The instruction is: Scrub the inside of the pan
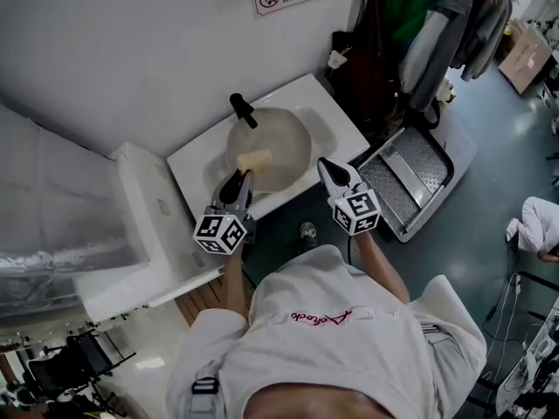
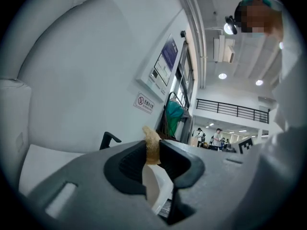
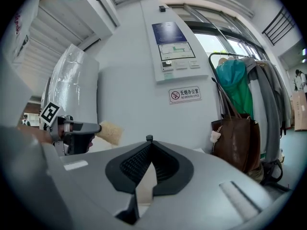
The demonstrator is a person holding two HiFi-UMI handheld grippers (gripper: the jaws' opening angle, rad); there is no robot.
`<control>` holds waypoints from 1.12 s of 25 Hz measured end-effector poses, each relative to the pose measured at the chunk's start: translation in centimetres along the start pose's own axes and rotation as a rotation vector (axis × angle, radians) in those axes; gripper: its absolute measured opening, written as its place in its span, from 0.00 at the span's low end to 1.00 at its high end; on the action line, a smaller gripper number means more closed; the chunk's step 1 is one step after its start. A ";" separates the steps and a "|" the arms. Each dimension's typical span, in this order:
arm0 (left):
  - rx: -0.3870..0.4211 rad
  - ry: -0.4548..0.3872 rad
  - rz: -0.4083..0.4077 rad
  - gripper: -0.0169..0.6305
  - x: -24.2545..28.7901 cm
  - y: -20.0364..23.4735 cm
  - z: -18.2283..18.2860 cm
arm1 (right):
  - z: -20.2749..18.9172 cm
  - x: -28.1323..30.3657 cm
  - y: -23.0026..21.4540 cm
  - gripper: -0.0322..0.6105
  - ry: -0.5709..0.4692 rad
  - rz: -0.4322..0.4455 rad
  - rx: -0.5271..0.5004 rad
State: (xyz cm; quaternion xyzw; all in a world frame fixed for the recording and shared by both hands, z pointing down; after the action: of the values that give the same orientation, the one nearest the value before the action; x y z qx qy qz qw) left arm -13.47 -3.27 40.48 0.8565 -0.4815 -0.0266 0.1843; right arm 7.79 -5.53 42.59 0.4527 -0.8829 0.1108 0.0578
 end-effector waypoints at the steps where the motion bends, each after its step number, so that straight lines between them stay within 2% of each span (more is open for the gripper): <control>1: 0.001 0.000 0.001 0.16 1.0 0.3 0.3 | 0.4 0.7 -0.8 0.06 0.000 0.001 0.000; 8: -0.003 0.008 0.038 0.16 5.8 2.9 1.6 | 1.8 5.8 -4.9 0.06 0.020 0.026 0.000; 14: 0.006 0.034 0.080 0.16 8.8 5.0 1.7 | 1.5 9.3 -7.3 0.06 0.063 0.071 0.002; 24: 0.028 0.138 0.114 0.16 11.9 6.8 -0.3 | -1.6 12.6 -10.2 0.06 0.145 0.118 0.083; 28: 0.010 0.179 0.119 0.16 12.3 7.4 -1.9 | -3.5 13.4 -10.7 0.06 0.198 0.117 0.106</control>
State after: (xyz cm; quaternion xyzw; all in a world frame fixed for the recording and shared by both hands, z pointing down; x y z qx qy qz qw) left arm -12.47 -16.44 46.43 0.8263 -0.5132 0.0634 0.2233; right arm 8.64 -21.21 50.23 0.3899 -0.8906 0.2048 0.1140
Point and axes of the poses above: the fingertips, and each gripper's own axes: x forward along the fingers, y to its left, z out of its top, the point moved 3 cm from there along -x, backward along the fingers, and after that the axes turned 4 degrees about y, right-handed, at the moved point
